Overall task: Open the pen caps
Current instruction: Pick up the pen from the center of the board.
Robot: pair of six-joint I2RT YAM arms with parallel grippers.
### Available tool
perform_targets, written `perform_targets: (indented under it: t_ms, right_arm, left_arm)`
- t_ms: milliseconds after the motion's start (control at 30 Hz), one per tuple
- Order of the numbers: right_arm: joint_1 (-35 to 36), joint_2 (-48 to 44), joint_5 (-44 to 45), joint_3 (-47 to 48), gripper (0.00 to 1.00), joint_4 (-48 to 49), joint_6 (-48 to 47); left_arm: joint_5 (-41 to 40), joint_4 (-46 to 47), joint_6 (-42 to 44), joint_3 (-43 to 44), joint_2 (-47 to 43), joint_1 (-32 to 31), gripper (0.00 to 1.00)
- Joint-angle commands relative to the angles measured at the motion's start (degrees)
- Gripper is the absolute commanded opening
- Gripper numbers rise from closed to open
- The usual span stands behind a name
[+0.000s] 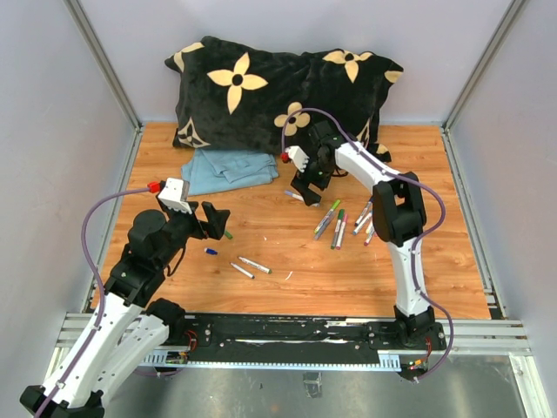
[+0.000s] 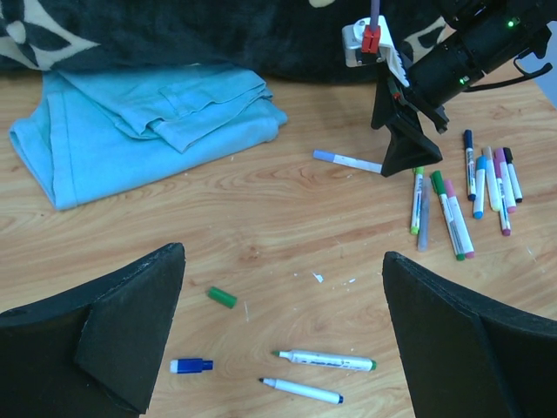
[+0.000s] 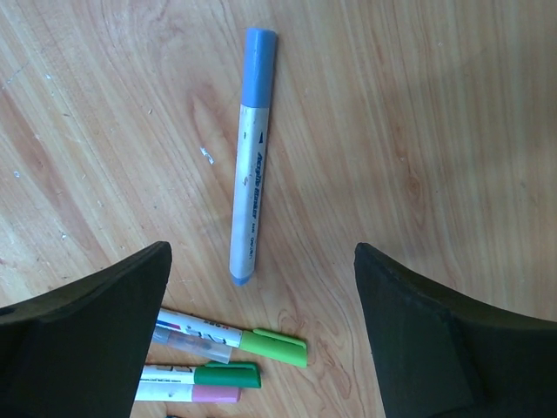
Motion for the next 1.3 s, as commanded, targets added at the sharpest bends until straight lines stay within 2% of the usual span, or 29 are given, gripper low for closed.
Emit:
perform_targets:
  t_ms: [0, 500, 667, 900, 1267]
  right_arm:
    - [0.89, 1.8, 0.71, 2.98, 0.85, -2.22, 0.8]
    - [2.37, 4.99, 2.04, 4.41, 0.58, -3.09, 2.46]
    - [2.97, 5.47, 2.74, 3.32, 0.44, -3.1, 2.4]
    - [4.4, 5.49, 6.36, 2.07, 0.37, -3.02, 2.02]
    - [6.25, 3.84, 11.35, -2.34, 0.36, -1.25, 1.65]
  left_arm:
    - [0.05, 0.63, 1.11, -0.22, 0.0, 0.83, 0.99]
    - [0.53, 0.7, 1.2, -0.16, -0.28, 0.96, 0.99]
    - [0.71, 0.76, 1.2, -0.23, -0.35, 0.96, 0.99]
    - [0.61, 0.71, 1.2, -0.32, -0.61, 1.03, 0.99]
    - [0.61, 0.8, 1.2, -0.32, -0.61, 1.04, 0.99]
